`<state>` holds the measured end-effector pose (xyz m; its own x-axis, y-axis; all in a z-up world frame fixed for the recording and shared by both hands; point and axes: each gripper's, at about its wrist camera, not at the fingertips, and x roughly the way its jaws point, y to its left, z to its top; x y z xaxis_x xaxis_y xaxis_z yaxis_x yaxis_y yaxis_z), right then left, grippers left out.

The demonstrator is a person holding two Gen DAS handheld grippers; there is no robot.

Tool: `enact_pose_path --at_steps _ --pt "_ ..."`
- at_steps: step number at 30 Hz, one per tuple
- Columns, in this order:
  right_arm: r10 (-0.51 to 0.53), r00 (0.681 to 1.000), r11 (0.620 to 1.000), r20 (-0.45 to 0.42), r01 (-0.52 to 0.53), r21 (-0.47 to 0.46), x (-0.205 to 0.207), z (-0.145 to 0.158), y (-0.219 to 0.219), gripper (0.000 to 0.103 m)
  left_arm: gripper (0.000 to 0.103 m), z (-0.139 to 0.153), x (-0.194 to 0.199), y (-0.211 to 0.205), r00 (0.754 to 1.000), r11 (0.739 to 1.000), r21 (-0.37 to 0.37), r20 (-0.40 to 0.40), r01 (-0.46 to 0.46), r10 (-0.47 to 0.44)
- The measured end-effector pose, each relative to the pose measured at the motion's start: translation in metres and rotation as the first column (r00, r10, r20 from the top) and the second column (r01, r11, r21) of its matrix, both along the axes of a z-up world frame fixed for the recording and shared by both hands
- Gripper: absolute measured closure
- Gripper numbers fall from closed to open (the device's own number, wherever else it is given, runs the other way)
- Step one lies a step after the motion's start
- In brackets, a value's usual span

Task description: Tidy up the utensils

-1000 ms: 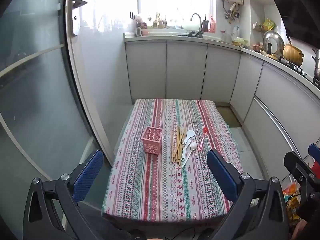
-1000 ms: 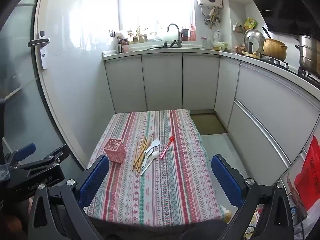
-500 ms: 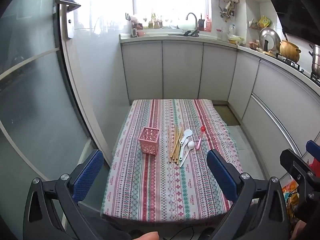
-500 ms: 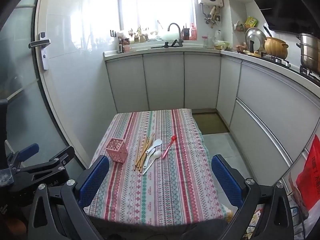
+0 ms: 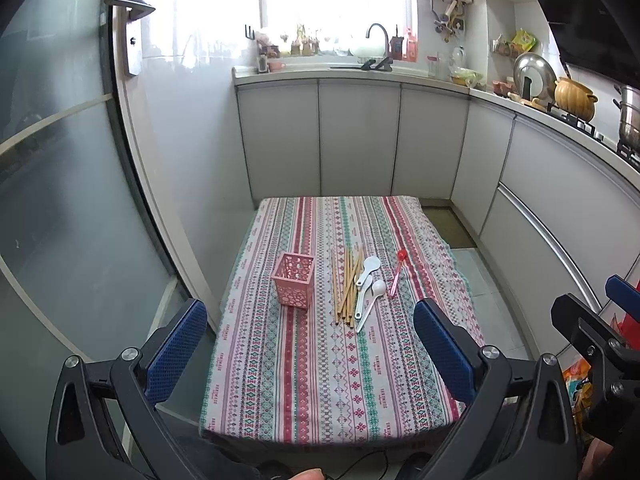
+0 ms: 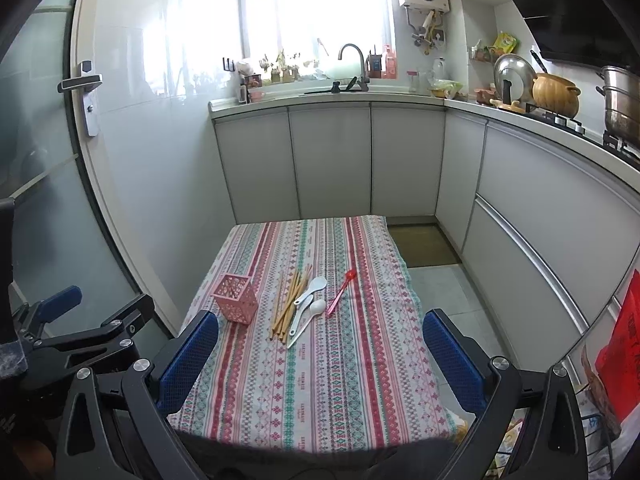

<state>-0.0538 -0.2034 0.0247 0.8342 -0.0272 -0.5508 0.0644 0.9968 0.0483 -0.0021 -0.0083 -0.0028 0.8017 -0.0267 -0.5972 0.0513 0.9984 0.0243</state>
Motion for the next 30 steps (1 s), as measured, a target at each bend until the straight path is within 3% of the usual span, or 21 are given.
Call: enact_pose_path --at_steps 30 --pt "0.006 1.000 1.000 -0.004 -0.006 0.004 0.0032 -0.0022 0.0027 0.000 0.000 -0.0005 0.0002 0.0018 1.000 1.000 -0.011 0.001 0.008 -0.008"
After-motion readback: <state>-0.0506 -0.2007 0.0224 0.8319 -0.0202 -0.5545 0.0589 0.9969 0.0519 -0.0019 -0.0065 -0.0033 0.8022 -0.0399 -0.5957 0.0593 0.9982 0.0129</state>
